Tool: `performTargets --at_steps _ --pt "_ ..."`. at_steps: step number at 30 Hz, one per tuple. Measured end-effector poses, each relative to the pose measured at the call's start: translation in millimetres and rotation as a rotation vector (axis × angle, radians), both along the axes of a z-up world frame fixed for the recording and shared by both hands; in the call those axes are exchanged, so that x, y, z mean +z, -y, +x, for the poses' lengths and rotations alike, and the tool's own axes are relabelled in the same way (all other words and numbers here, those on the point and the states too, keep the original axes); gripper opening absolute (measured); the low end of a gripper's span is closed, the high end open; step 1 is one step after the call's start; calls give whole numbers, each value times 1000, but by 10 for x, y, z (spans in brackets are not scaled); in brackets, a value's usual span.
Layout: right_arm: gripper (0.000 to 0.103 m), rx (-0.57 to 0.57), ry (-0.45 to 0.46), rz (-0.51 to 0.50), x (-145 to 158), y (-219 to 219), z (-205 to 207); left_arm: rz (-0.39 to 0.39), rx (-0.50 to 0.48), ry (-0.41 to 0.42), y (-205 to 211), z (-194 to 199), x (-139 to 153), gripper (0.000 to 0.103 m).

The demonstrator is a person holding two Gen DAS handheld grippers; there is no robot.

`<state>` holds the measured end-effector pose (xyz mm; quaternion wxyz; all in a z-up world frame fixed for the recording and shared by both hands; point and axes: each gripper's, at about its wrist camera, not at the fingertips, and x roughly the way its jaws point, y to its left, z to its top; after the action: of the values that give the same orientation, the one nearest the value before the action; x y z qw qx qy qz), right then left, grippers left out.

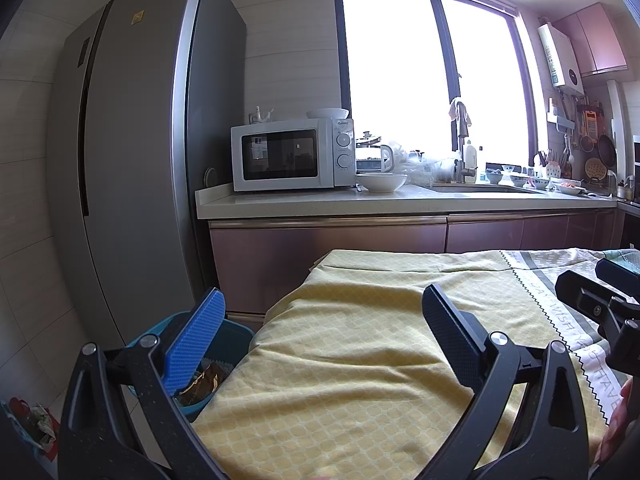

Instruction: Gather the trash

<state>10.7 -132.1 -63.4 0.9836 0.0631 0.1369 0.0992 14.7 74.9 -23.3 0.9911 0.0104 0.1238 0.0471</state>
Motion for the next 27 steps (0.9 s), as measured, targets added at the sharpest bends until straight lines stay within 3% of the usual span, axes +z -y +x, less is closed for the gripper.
performTargets --at_steps 27 --pt "96 -11 -3 6 -6 28 26 -11 -17 -17 8 56 -23 97"
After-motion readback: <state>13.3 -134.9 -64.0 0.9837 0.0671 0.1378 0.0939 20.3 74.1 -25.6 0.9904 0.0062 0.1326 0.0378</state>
